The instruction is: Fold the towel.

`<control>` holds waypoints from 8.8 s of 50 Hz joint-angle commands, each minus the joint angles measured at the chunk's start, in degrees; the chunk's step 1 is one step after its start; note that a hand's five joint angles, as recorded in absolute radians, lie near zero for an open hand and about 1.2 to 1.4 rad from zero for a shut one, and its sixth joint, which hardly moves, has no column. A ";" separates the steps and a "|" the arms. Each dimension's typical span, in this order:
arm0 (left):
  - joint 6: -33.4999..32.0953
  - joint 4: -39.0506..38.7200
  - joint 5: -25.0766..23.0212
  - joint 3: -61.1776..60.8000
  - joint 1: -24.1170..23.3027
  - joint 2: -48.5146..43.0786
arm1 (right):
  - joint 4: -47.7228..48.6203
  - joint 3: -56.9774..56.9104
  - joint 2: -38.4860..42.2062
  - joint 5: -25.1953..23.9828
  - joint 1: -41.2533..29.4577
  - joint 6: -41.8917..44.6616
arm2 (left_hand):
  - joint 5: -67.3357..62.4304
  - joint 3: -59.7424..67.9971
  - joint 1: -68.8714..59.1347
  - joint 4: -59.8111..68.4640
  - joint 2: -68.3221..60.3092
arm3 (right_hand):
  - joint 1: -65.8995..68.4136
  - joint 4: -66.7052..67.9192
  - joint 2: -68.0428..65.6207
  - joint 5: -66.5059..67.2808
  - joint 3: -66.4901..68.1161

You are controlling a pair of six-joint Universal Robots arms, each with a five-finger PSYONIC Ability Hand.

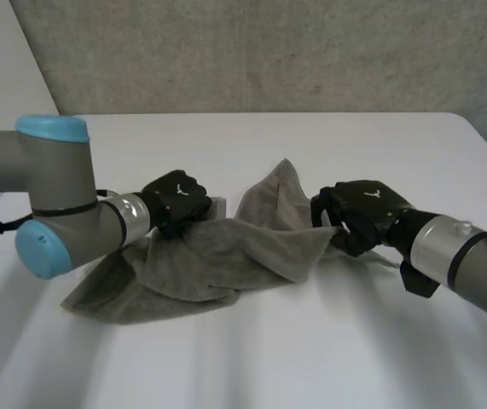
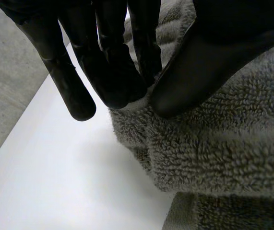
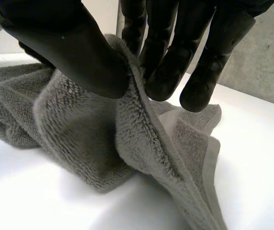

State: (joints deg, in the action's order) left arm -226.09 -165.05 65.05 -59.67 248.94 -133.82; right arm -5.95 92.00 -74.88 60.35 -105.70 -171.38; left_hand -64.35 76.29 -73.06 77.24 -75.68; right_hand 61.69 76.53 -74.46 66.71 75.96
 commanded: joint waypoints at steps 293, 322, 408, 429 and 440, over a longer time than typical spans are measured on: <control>43.27 -34.02 9.31 18.97 6.55 19.12 | 6.84 -46.51 7.57 16.13 -6.54 27.77 | -5.65 3.71 -6.94 2.76 -4.32 | 18.31 3.47 -5.54 3.29 4.04; 17.17 -37.36 -6.60 -35.61 8.66 16.05 | 13.33 0.64 12.21 9.61 -0.74 32.95 | -5.65 3.71 -6.94 2.76 -4.32 | 18.31 3.47 -5.54 3.29 4.04; 27.81 -21.90 1.75 -17.36 14.46 22.59 | -16.57 -29.75 7.27 13.30 8.68 38.67 | -5.65 3.71 -6.94 2.76 -4.32 | 18.31 3.47 -5.54 3.29 4.04; 33.33 -25.31 9.93 25.74 10.51 11.12 | 9.91 -59.58 15.65 21.39 1.28 28.21 | -5.65 3.71 -6.94 2.76 -4.32 | 18.31 3.47 -5.54 3.29 4.04; 33.60 -25.49 6.07 5.13 11.82 15.60 | 6.74 -36.49 10.11 15.43 3.65 28.21 | -5.65 3.71 -6.94 2.76 -4.32 | 18.31 3.47 -5.54 3.29 4.04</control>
State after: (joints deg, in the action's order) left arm -192.04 -190.12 74.11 -39.43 259.75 -121.35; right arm 1.66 41.60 -61.91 79.67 -103.53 -143.48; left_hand -67.00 77.33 -74.47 77.81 -77.27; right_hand 76.04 76.87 -76.46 67.91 76.55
